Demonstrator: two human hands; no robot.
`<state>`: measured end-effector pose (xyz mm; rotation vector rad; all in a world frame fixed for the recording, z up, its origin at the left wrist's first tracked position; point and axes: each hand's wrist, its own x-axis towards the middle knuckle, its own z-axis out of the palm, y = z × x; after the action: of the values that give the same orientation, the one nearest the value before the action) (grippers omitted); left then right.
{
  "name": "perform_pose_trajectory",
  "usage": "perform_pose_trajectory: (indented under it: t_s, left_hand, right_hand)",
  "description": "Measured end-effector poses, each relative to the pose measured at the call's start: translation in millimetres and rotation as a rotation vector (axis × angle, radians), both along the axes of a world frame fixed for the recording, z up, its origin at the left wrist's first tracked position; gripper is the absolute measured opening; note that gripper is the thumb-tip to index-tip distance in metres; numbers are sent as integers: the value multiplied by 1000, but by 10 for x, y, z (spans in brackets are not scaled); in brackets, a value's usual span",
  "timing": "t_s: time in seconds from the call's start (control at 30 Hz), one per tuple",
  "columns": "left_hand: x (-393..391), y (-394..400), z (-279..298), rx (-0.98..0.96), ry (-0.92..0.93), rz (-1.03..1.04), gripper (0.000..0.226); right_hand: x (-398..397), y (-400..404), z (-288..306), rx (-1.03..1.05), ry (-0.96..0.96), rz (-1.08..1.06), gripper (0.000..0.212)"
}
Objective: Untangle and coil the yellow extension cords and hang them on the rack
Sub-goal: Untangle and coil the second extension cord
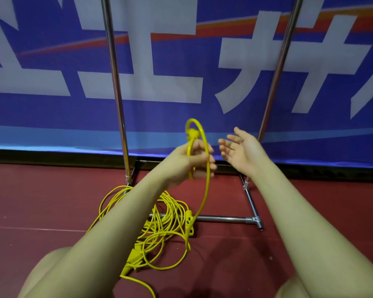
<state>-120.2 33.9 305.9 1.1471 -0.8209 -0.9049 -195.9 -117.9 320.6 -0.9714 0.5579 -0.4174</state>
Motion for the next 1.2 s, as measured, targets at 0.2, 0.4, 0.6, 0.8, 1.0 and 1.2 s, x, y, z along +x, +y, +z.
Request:
perform_pose_trajectory:
  t_s: [0.2,0.4,0.6,0.8,1.0,1.2]
  left_hand:
    - [243,-28,127,-322,335,350,19]
    - [407,3,207,-450,487,450,18]
    - [462,67,241,-206,392,381,24]
    - [382,177,208,97,202,187,33]
    - [251,143,49,252,81,-55,31]
    - [152,70,-9,184,76,-159,18]
  right_hand:
    - [-81,17,-107,-325,157,529,40]
    - [7,187,-199,-472,102,672,27]
    - [3,211,-173,-457,59,619,13]
    - [16,39,-19,-85,-183,161,20]
    - [48,-32,8,139,-311,48,16]
    - [119,-61,2,174,-399,14,15]
